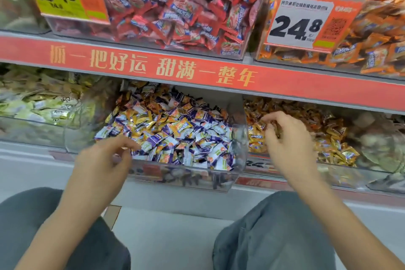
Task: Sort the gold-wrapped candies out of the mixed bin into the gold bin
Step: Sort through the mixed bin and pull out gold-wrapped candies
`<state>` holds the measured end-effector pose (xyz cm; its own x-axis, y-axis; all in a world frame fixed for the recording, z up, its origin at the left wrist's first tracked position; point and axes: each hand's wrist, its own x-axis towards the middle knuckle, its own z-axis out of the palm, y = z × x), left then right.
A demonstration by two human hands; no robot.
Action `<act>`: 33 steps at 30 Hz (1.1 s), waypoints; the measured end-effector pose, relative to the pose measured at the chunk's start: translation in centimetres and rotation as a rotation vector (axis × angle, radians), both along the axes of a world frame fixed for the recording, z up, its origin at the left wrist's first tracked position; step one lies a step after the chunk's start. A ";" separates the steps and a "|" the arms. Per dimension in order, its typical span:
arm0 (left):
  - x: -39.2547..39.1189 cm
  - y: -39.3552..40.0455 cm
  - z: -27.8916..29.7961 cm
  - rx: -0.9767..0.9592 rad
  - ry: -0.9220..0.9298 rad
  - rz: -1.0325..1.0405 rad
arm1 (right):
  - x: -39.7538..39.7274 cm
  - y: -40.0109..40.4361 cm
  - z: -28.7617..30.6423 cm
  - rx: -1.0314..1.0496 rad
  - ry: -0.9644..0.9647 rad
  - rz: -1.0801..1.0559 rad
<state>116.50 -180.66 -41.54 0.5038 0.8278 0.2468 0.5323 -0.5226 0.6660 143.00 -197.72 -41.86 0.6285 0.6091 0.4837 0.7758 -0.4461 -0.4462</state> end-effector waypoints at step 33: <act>-6.7 4.9 -4.4 0.130 -0.069 -0.099 | -9.2 24.3 -0.3 -0.881 -0.199 1.023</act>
<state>109.76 -175.74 -45.90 0.5597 0.7337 0.3853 0.4289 -0.6543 0.6229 133.82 -173.45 -42.18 -0.3200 0.9067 -0.2747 0.9452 0.2856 -0.1584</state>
